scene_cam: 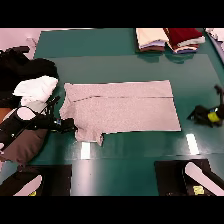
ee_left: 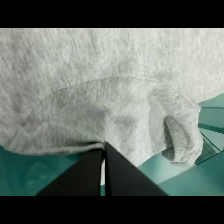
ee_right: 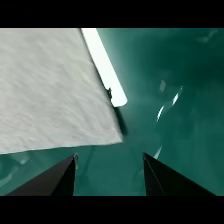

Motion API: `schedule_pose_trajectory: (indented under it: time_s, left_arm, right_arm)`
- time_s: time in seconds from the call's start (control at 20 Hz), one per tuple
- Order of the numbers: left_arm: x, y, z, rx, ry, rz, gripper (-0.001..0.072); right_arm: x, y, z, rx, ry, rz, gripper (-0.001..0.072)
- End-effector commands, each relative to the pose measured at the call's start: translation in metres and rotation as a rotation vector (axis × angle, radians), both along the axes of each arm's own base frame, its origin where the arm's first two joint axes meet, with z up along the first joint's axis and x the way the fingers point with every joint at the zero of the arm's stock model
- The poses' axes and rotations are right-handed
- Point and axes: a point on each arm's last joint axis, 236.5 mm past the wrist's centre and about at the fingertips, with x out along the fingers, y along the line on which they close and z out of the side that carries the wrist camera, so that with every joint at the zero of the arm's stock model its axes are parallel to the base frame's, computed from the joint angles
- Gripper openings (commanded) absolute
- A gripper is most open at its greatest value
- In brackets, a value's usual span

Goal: Fold the shirts.

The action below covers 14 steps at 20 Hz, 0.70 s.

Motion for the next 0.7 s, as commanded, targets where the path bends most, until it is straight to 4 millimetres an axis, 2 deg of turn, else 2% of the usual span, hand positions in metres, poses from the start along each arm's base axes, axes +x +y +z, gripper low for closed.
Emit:
schedule_pose_trajectory:
  time_s: [0.0,0.15,0.35,0.4,0.45,0.5,0.65]
  left_arm:
    - [0.001,0.0,0.001,0.002,-0.01,-0.009,0.002]
    - [0.001,0.0,0.001,0.002,-0.011,-0.008,0.0019]
    - [0.003,0.0,0.001,0.003,-0.014,-0.001,0.0019]
    - [0.003,0.0,0.001,0.003,-0.014,-0.001,0.0019]
    - [0.003,0.0,0.002,0.003,-0.016,-0.003,0.0018]
    - [0.0,0.001,0.003,0.008,-0.006,-0.02,0.0017]
    - [-0.012,0.011,0.015,0.064,-0.029,-0.077,0.0015]
  right_arm:
    - [-0.03,0.022,-0.043,0.199,0.061,-0.131,0.0486]
    - [-0.013,0.039,-0.057,0.261,0.017,-0.154,0.0475]
    - [0.018,0.052,-0.057,0.205,-0.053,-0.06,0.0429]
    - [0.023,0.055,-0.053,0.192,-0.065,-0.026,0.0323]
    - [0.027,0.058,-0.049,0.173,-0.071,0.019,0.0099]
    - [0.03,0.059,-0.044,0.157,-0.072,0.064,0.0025]
    - [0.018,0.059,-0.025,0.093,-0.021,0.22,0.0011]
